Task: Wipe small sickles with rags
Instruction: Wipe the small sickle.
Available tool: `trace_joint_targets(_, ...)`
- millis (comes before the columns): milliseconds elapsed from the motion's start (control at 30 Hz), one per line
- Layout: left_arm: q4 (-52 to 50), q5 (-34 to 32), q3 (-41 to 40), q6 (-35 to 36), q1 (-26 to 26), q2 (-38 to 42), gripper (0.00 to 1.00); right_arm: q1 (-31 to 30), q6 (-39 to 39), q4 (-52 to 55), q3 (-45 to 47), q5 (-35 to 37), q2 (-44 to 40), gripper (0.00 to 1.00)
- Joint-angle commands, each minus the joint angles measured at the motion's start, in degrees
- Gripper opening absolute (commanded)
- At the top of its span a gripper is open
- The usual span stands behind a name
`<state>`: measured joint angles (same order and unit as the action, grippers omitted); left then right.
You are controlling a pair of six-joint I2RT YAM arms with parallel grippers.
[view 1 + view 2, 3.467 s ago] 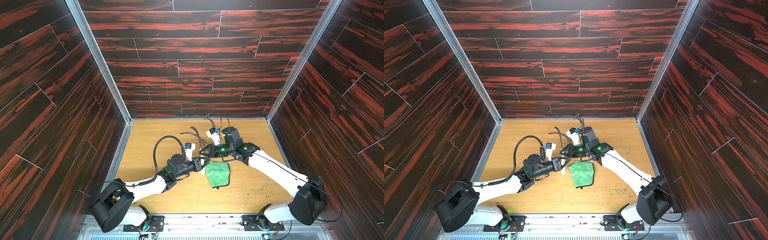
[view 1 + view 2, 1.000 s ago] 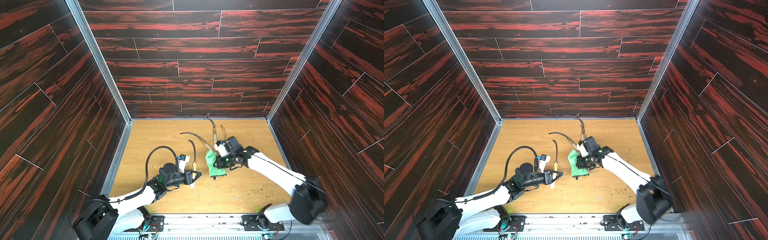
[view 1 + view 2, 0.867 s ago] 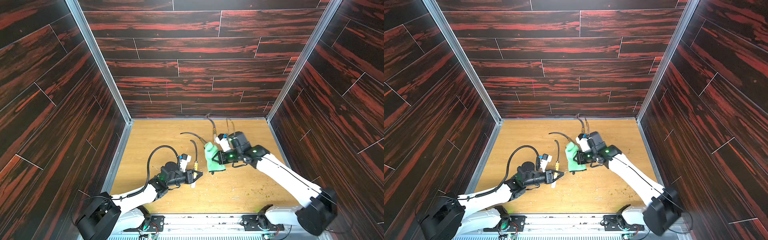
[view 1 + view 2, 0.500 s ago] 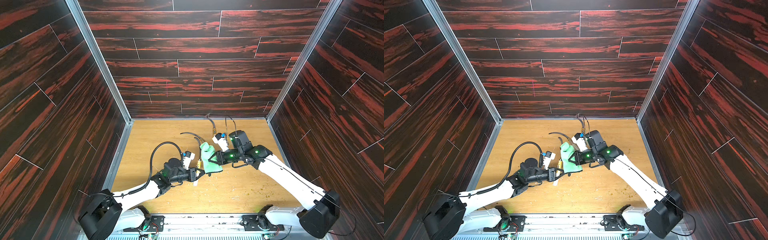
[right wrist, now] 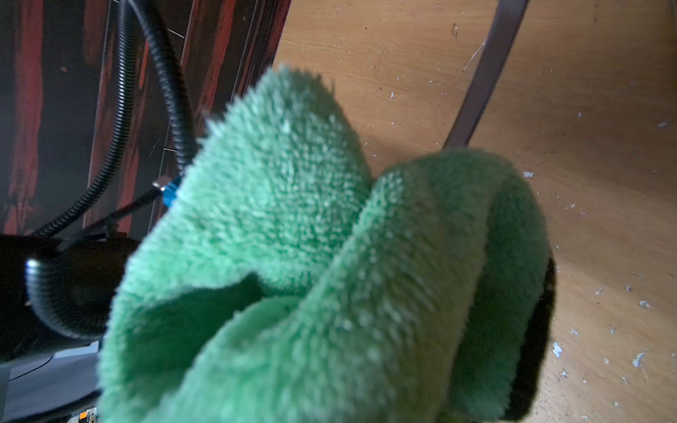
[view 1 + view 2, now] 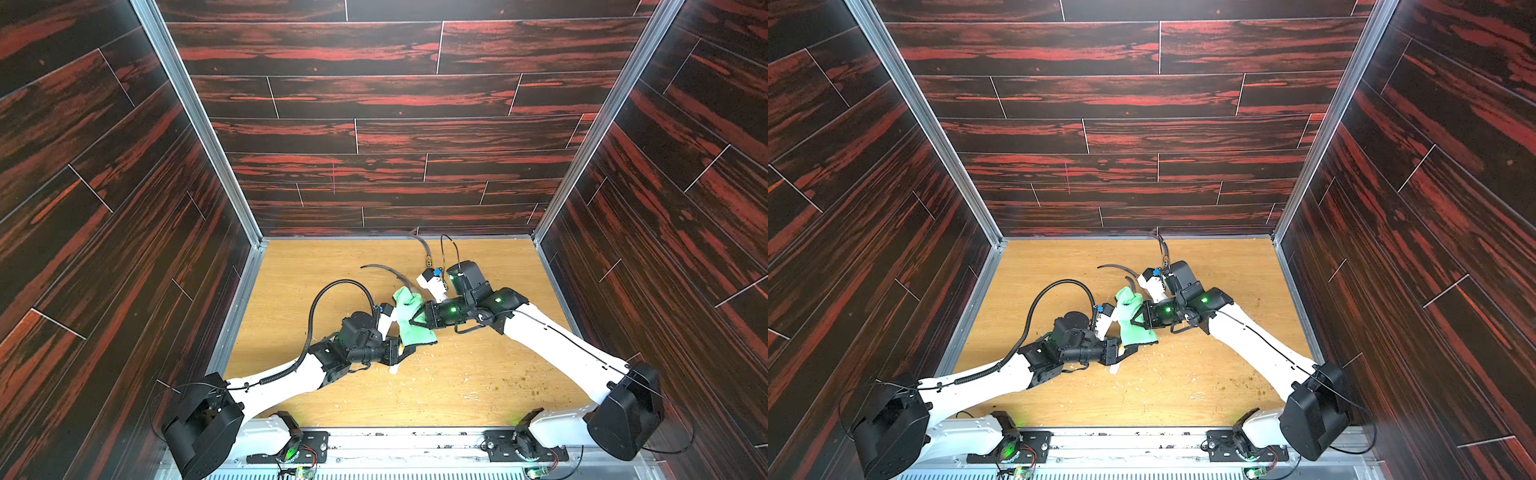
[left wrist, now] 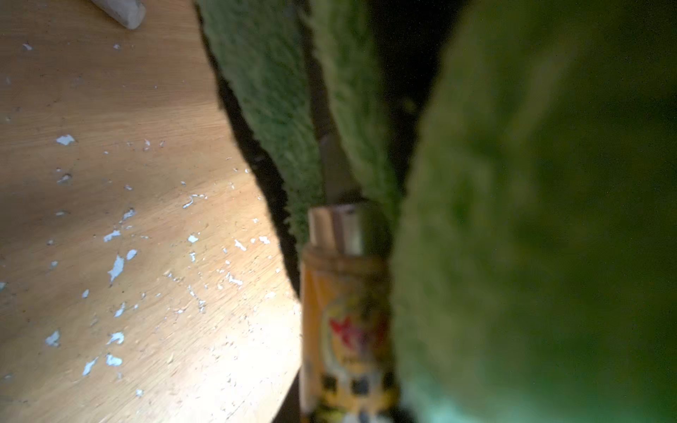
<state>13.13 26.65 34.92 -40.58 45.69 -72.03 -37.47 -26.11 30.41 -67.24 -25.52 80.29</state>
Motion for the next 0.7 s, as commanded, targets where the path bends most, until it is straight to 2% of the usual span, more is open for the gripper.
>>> trace_joint_targets(0,-0.9,1.9,3.0,5.3,3.0,0.9,0.00,0.6,-0.6,-2.7,-3.1,0.9,2.4,0.01)
trace_joint_targets(400,-7.3,-1.8,4.5,12.8,8.1,6.0,0.00,5.1,0.2,-3.1,-6.8,-1.2,8.1,0.01)
trace_joint_targets(667,-9.0,-2.8,4.8,14.0,9.4,9.6,0.00,7.7,0.2,-5.6,-6.7,-3.7,11.8,0.01)
